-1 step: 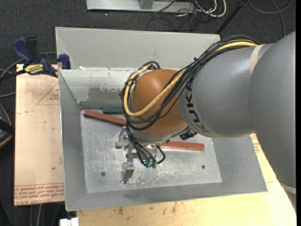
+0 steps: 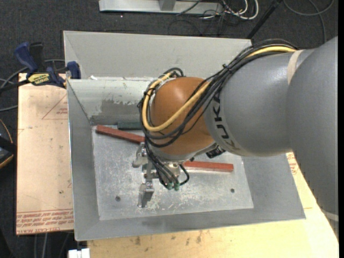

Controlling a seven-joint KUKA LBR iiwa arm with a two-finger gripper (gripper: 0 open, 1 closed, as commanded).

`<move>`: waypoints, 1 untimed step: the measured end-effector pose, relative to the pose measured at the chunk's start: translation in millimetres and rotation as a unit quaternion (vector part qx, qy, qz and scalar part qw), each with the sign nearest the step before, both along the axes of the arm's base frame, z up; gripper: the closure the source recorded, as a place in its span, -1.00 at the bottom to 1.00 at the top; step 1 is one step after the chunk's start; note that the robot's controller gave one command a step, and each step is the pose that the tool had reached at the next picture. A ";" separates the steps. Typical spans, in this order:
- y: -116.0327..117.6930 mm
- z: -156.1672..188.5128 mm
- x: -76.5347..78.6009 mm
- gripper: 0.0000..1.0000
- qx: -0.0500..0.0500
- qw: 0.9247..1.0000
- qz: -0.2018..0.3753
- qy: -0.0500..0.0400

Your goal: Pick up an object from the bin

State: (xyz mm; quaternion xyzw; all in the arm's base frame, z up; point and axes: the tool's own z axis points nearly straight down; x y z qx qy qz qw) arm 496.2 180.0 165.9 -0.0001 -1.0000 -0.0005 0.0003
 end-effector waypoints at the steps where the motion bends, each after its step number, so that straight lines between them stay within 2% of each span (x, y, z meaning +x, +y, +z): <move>1: -61.2 -33.3 39.1 -1.00 0.001 0.999 0.038 -0.002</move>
Offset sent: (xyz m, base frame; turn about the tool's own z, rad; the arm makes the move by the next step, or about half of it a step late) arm 0.0214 -0.1013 -0.0288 -0.1619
